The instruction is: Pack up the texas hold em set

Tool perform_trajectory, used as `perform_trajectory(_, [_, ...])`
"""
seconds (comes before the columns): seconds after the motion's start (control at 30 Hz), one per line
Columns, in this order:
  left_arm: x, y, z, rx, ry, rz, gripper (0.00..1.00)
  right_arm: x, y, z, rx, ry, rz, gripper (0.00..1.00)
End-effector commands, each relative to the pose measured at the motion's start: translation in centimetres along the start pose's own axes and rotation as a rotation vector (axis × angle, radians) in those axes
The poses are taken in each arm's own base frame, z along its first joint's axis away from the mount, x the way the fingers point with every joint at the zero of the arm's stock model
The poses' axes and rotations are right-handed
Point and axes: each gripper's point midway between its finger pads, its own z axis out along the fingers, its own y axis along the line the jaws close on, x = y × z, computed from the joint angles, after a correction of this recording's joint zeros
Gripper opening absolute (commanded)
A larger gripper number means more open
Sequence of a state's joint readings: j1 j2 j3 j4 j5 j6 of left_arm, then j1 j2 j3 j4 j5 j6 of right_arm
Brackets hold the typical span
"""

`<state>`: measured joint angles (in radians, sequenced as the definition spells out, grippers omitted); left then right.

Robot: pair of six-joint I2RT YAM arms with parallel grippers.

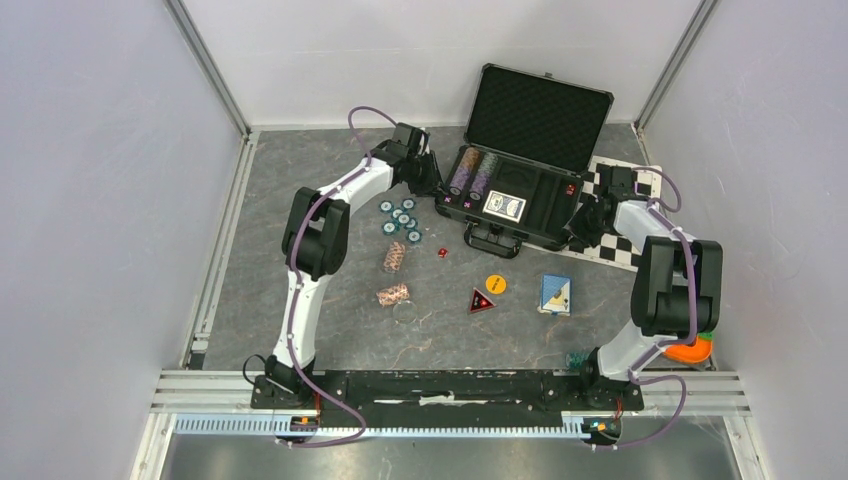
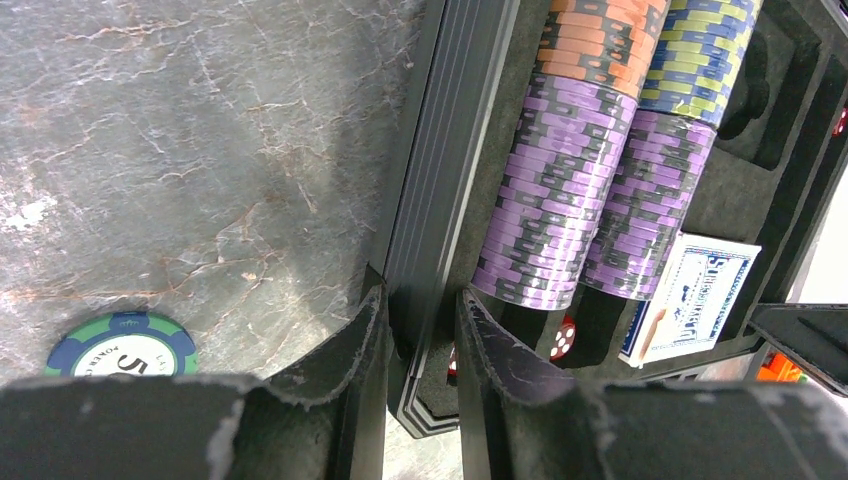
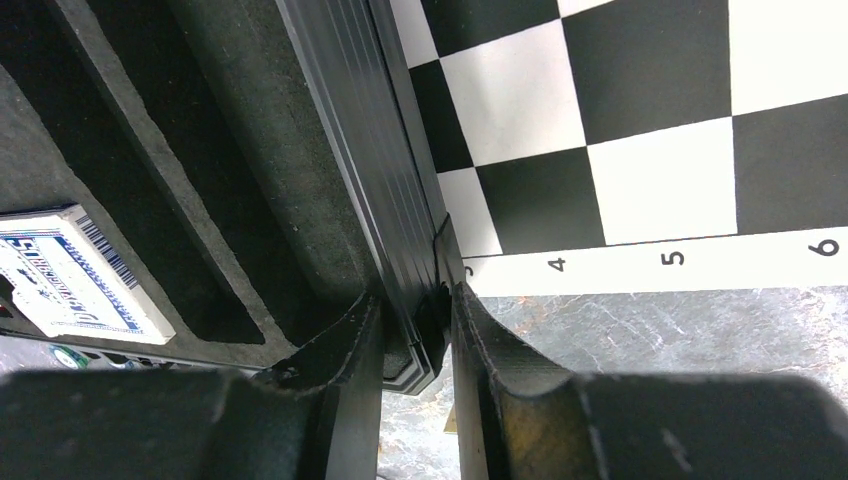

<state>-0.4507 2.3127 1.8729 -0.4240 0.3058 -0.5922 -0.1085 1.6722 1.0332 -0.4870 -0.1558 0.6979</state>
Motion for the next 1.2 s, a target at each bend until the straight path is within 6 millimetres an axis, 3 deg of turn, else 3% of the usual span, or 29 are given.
perform_trajectory(0.0, [4.4,-5.0,0.7,0.160,0.132,0.036,0.08,0.5,5.4,0.0,-0.233,-0.002,-0.012,0.00])
perform_trajectory(0.37, [6.8,-2.4,-2.2,0.103,0.176,0.103,0.08,9.5,3.6,-2.6,-0.249,0.116,-0.058,0.00])
perform_trajectory(0.53, [7.1,-2.3,-2.7,0.104,0.179,0.109,0.08,11.0,2.7,-3.0,-0.237,0.136,-0.085,0.00])
perform_trajectory(0.7, [7.0,-3.5,-2.2,0.141,0.171,0.088,0.08,9.2,3.3,-3.2,-0.228,0.087,-0.115,0.02])
perform_trajectory(0.73, [7.0,-3.7,-2.0,0.140,0.167,0.090,0.09,8.8,3.7,-3.3,-0.234,0.083,-0.129,0.10])
perform_trajectory(0.77, [7.1,-3.8,-1.9,0.139,0.166,0.087,0.12,8.2,4.2,-3.7,-0.236,0.075,-0.155,0.31])
perform_trajectory(0.8, [7.0,-4.2,-1.9,0.151,0.164,0.080,0.20,7.5,4.4,-4.1,-0.222,0.062,-0.181,0.46])
perform_trajectory(0.83, [6.8,-4.5,-2.0,0.161,0.156,0.073,0.28,6.8,4.5,-4.6,-0.207,0.040,-0.214,0.54])
perform_trajectory(0.97, [5.1,-5.5,-4.0,0.157,0.086,0.109,0.53,4.9,3.7,-7.2,-0.131,-0.039,-0.335,0.71])
perform_trajectory(1.17, [3.6,-4.9,-9.8,0.044,0.035,0.179,0.69,5.5,0.2,-9.3,-0.024,-0.092,-0.398,0.93])
